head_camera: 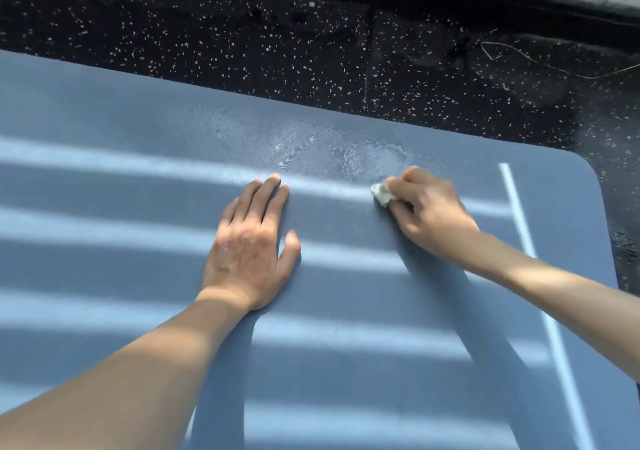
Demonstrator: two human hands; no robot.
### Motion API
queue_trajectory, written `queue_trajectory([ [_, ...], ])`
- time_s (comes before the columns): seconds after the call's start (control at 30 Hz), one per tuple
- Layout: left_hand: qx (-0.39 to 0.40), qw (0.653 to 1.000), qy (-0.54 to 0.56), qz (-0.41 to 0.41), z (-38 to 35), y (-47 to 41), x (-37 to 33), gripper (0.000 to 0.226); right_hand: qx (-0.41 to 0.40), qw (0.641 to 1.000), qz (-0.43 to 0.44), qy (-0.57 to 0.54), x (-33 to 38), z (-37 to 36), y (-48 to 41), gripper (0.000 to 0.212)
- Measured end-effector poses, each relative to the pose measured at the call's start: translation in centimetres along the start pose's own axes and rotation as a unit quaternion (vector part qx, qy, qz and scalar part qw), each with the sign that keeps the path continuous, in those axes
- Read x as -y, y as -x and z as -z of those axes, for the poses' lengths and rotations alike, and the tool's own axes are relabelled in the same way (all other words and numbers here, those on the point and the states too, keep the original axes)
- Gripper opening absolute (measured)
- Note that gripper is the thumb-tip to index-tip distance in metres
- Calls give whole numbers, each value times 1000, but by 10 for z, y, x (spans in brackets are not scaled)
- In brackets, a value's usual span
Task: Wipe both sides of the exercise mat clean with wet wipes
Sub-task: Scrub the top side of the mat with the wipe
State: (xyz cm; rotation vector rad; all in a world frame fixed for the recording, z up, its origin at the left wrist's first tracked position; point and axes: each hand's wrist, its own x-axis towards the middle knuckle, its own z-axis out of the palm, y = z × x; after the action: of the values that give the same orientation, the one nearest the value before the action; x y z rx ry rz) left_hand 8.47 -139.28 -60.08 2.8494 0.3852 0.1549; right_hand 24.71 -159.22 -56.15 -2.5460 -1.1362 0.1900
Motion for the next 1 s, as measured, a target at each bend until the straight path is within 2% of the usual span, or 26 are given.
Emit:
queue_trajectory([
  [0.07,1,1000,6,0,-1,1,1,64,-36,997,-62,21,-15,1,-13,27],
  [0.1,0,1000,9,1,-1,1,1,64,-48,997,-59,14,-11,-3,-4,25],
  [0.2,1,1000,9,8,-1,1,0,65,19,998,42,-32,24,-13,49,27],
  [0.27,-3,1000,11,8,-1,0,0,65,44,997,62,-23,22,-8,48,30],
  [0.37,1,1000,12,7,-1,1,1,67,-56,998,-23,11,1,-4,20,19],
  [0.4,3,1000,12,8,-1,1,1,67,-68,997,-26,10,1,-8,24,17],
  [0.57,15,1000,9,10,1,0,0,69,62,988,130,-49,41,-18,93,31],
  [0.63,18,1000,6,9,1,0,0,71,31,996,84,-23,29,-14,71,21],
  [0.67,17,1000,5,10,1,0,0,71,-10,999,47,-9,21,-14,58,21],
  [0.73,16,1000,8,9,1,1,0,72,-42,999,-1,-3,19,-19,56,29],
  [0.77,15,1000,9,7,2,2,-1,73,-37,999,10,-11,28,-23,68,27],
  [0.83,9,1000,9,3,3,2,-2,74,34,995,85,-39,53,-29,104,23],
  [0.9,14,1000,6,4,4,1,-3,72,64,990,113,-52,53,-24,112,30],
  [1.0,27,999,-20,1,1,5,-4,64,-65,996,-27,-54,33,-19,87,28],
])
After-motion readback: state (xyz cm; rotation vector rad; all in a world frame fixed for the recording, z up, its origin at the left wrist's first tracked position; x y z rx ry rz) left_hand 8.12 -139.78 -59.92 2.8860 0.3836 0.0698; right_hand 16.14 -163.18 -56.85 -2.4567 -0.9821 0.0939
